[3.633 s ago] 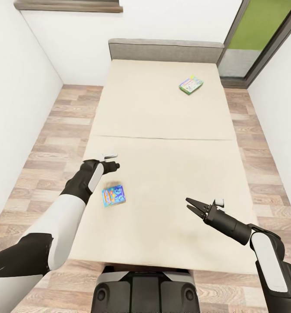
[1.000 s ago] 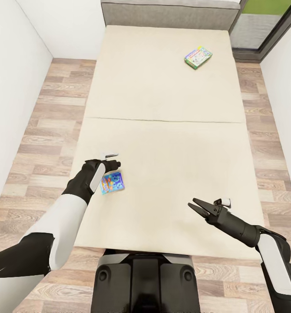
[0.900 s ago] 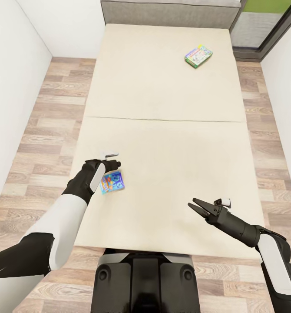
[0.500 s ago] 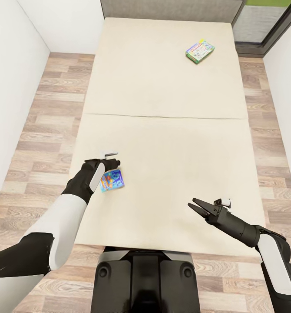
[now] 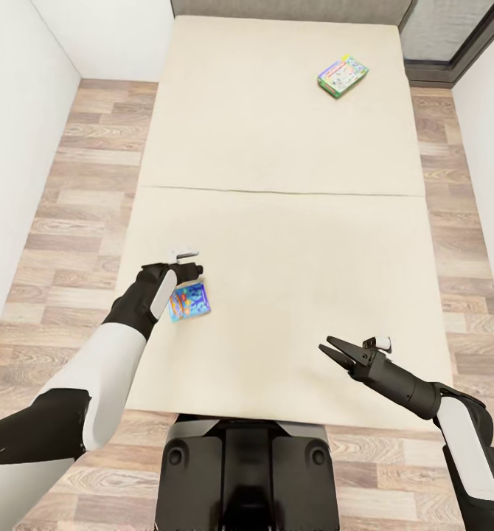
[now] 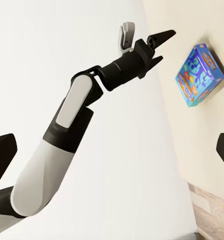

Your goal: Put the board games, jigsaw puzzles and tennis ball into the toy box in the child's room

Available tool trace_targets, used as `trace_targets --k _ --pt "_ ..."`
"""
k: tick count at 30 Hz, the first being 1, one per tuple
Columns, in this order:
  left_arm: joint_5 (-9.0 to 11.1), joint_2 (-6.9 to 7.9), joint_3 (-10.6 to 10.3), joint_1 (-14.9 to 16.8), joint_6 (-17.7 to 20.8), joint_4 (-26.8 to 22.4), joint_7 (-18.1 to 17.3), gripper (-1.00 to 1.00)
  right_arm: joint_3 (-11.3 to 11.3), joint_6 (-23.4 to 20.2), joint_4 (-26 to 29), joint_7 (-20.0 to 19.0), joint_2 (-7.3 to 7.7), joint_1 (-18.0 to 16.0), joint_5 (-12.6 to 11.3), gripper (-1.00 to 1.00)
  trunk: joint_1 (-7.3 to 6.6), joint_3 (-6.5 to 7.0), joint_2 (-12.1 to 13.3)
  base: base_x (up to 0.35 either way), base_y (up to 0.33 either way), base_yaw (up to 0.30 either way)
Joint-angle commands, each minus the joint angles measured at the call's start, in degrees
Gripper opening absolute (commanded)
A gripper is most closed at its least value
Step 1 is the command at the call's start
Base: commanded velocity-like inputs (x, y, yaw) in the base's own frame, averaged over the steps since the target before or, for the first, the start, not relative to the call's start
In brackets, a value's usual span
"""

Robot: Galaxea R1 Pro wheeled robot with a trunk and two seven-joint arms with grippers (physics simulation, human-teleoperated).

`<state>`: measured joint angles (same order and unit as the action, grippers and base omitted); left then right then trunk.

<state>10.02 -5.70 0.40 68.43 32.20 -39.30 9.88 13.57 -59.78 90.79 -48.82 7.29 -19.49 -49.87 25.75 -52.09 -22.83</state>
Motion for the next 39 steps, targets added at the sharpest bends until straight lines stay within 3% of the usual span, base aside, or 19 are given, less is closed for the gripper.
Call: trace_targets --k 1,39 --pt "0.6 0.01 0.0 0.0 0.2 -0.1 0.4 1.00 0.1 -0.2 0.0 -0.3 0.00 0.0 0.2 1.00 0.03 -0.15 -0.1 0.000 0.000 0.000" --pt "0.6 0.14 0.0 0.2 0.1 -0.1 0.4 1.00 0.0 -0.2 0.0 -0.2 -0.06 0.0 0.4 1.00 0.03 -3.65 -0.1 0.000 0.000 0.000"
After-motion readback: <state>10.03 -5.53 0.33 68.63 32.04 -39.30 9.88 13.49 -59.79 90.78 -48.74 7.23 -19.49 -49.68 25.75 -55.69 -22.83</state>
